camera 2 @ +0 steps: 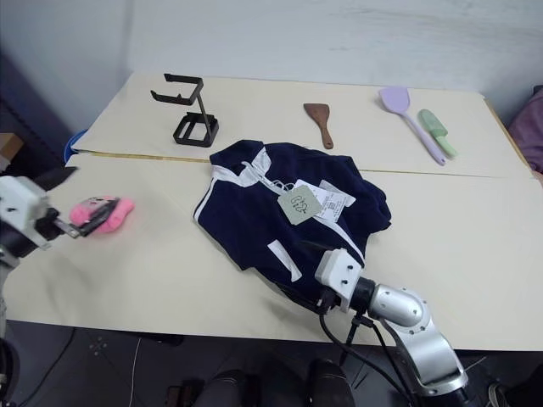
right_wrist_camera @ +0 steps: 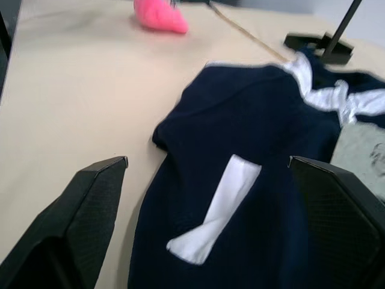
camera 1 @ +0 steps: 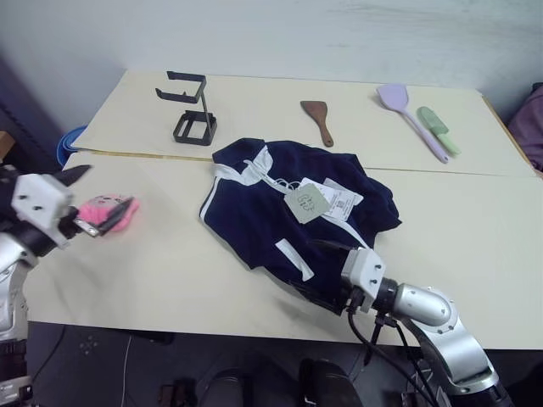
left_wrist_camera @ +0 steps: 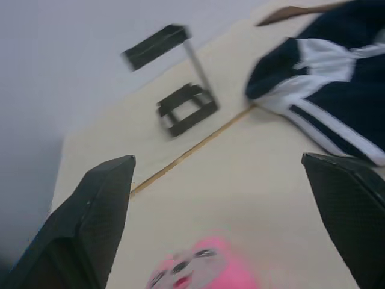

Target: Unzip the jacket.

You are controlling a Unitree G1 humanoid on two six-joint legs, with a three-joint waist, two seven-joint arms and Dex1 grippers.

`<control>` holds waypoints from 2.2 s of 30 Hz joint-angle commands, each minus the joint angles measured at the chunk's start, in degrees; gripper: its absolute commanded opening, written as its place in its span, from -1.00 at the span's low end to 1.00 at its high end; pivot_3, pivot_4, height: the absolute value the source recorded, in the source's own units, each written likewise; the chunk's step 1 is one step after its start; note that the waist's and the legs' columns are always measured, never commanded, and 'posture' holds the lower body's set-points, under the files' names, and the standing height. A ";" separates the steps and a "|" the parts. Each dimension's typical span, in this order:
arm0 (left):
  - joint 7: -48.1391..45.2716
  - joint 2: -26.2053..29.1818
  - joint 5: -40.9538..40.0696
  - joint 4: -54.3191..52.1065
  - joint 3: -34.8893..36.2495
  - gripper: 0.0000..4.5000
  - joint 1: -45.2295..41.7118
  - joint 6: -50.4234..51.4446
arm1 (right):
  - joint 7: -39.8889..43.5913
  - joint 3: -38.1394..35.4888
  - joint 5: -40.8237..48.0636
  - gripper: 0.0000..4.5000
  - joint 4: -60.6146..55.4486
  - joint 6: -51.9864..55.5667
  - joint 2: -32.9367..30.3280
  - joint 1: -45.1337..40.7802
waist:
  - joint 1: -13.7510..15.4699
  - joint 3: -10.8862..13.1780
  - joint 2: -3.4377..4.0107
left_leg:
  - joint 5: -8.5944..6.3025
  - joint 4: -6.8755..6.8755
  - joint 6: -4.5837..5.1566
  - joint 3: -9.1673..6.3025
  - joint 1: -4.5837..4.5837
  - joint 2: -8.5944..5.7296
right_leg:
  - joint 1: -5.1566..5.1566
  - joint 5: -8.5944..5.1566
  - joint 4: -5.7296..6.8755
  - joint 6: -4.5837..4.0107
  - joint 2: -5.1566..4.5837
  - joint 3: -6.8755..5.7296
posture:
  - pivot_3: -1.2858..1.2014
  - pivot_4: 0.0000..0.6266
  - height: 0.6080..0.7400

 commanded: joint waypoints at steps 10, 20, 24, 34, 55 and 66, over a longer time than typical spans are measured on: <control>-4.28 -9.62 23.56 36.56 -27.45 1.00 -28.58 -24.62 | -8.86 4.70 -14.22 0.17 2.85 4.15 0.89 -2.21 | -0.38 -0.02 -0.08 | 0.08 0.00 0.13 0.18 -0.21 -0.17 | -0.19 0.03 0.06 0.07 0.16 -0.21 | 0.03 -0.52 1.00; -30.33 -12.88 11.26 34.05 -30.84 -0.07 -25.24 -12.83 | -6.03 -5.83 -9.21 -1.00 -5.07 8.14 -5.16 5.07 | -0.20 -0.10 -0.02 | 0.14 0.05 0.27 0.02 -0.15 -0.17 | -0.01 0.06 0.03 0.14 0.02 -0.31 | 0.03 -0.52 1.00; -37.55 -11.41 3.30 15.11 -32.79 -0.59 -15.67 2.94 | -0.53 -13.66 -3.53 -1.00 -4.65 4.46 -9.98 8.27 | -0.17 -0.11 0.02 | 0.09 0.05 0.32 -0.01 -0.16 -0.19 | 0.01 0.06 -0.03 0.14 0.01 -0.28 | 0.03 -0.52 1.00; -26.67 -14.41 -7.92 -17.63 -32.82 -0.98 -0.37 29.81 | 15.27 -22.50 3.47 -1.00 15.53 -12.10 -18.95 7.90 | 0.05 -0.02 -0.03 | 0.07 0.32 0.37 -0.27 -0.15 -0.13 | 0.33 0.10 -0.15 0.20 -0.04 -0.10 | 0.03 -0.52 1.00; -19.91 -16.63 12.48 20.91 -29.40 0.43 -20.34 -24.62 | 15.85 -24.15 7.43 -1.00 21.95 -17.62 -16.43 11.02 | 1.36 -0.01 0.07 | 0.04 0.40 0.33 -0.55 -0.08 -0.14 | 0.80 0.13 -0.54 0.25 -0.05 -0.66 | 0.03 -0.52 1.00; -30.39 -19.30 16.15 33.55 -37.47 -0.25 -26.12 -20.06 | 13.34 -24.73 7.52 -1.00 20.35 -18.15 -14.81 13.63 | 1.28 -0.02 0.09 | 0.05 0.40 0.38 -0.50 0.04 -0.16 | 0.91 0.18 -0.53 0.34 -0.03 -0.76 | 0.03 -0.52 1.00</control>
